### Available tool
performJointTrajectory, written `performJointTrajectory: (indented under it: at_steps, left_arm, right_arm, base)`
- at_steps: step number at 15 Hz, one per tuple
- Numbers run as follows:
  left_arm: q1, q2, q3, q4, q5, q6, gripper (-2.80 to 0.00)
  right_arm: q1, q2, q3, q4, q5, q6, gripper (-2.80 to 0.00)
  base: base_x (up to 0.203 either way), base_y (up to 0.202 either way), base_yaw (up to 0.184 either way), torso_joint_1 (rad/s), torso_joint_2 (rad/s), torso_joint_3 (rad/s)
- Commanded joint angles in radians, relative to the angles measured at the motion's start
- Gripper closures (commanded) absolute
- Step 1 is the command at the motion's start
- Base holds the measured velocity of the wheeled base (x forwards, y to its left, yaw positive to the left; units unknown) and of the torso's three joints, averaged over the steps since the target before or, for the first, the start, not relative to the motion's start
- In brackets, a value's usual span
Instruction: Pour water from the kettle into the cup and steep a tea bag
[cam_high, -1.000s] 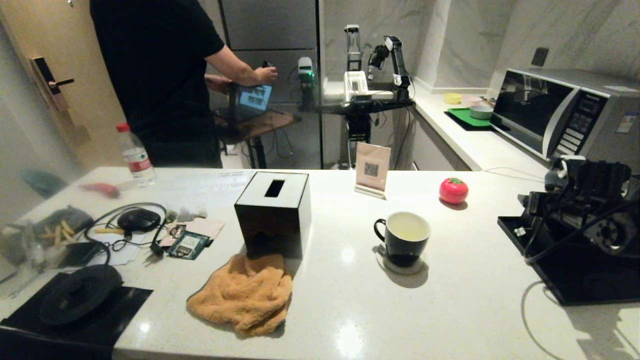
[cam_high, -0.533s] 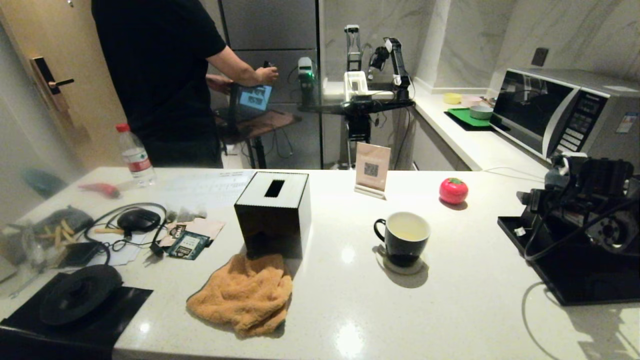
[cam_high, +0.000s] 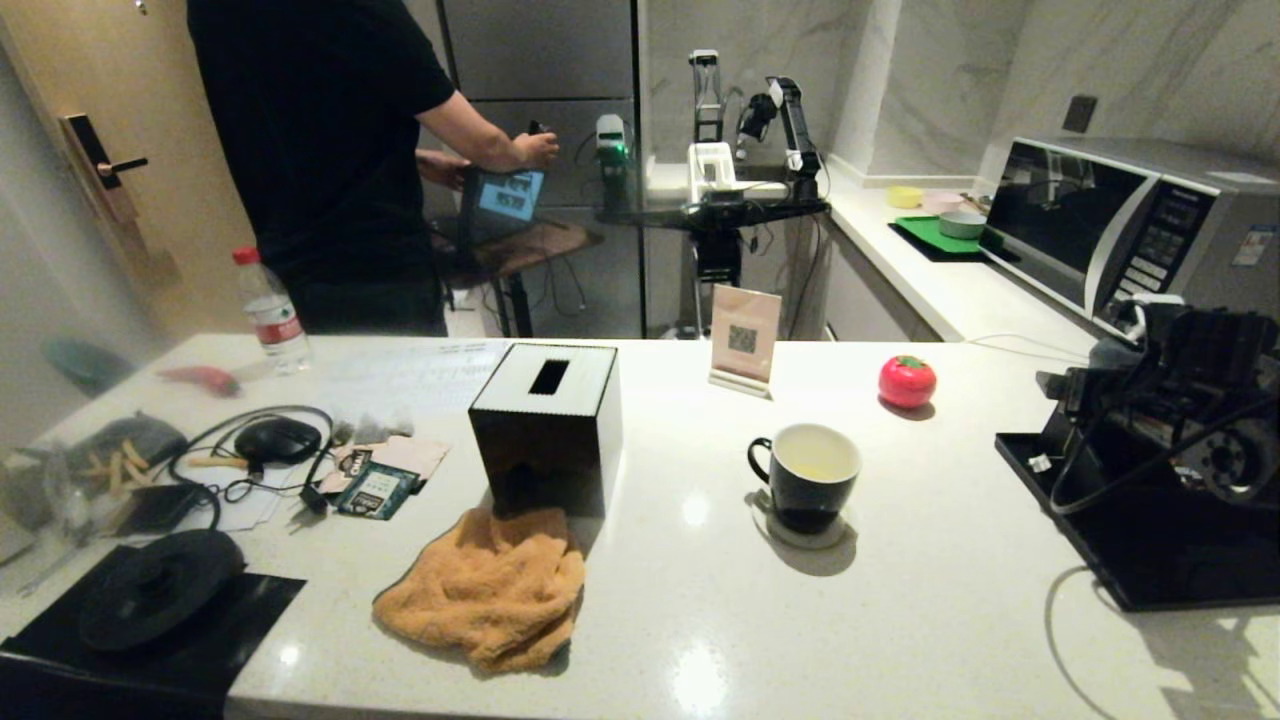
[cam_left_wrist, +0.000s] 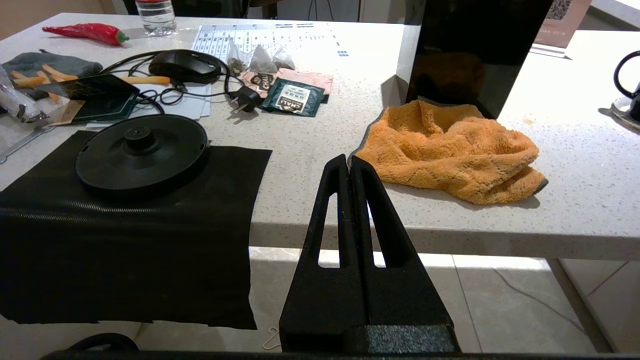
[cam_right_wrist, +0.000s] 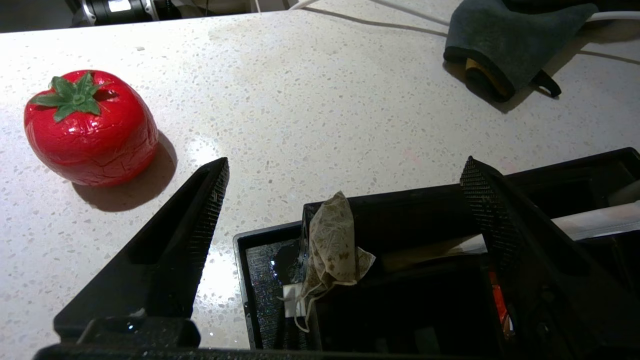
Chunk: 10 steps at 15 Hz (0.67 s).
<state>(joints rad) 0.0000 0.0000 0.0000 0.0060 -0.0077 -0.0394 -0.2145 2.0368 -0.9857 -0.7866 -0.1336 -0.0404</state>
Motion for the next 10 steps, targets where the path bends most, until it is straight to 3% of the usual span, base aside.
performJointTrajectory:
  at_steps: [1, 6, 10]
  left_arm:
    - [0.000, 0.000, 0.000, 0.000, 0.000, -0.001, 0.00]
    - [0.000, 0.000, 0.000, 0.000, 0.000, -0.001, 0.00]
    - [0.000, 0.000, 0.000, 0.000, 0.000, -0.001, 0.00]
  right_arm:
    - [0.000, -0.014, -0.001, -0.004, -0.001, -0.001, -2.80]
    - [0.000, -0.060, 0.004, 0.029, -0.001, 0.002, -2.80]
    - [-0.002, -0.102, 0.002, 0.136, -0.001, 0.004, -2.80]
  base:
    - [0.000, 0.000, 0.000, 0.000, 0.00, 0.000]
    - [0.000, 0.000, 0.000, 0.000, 0.00, 0.000]
    - [0.000, 0.000, 0.000, 0.000, 0.00, 0.000]
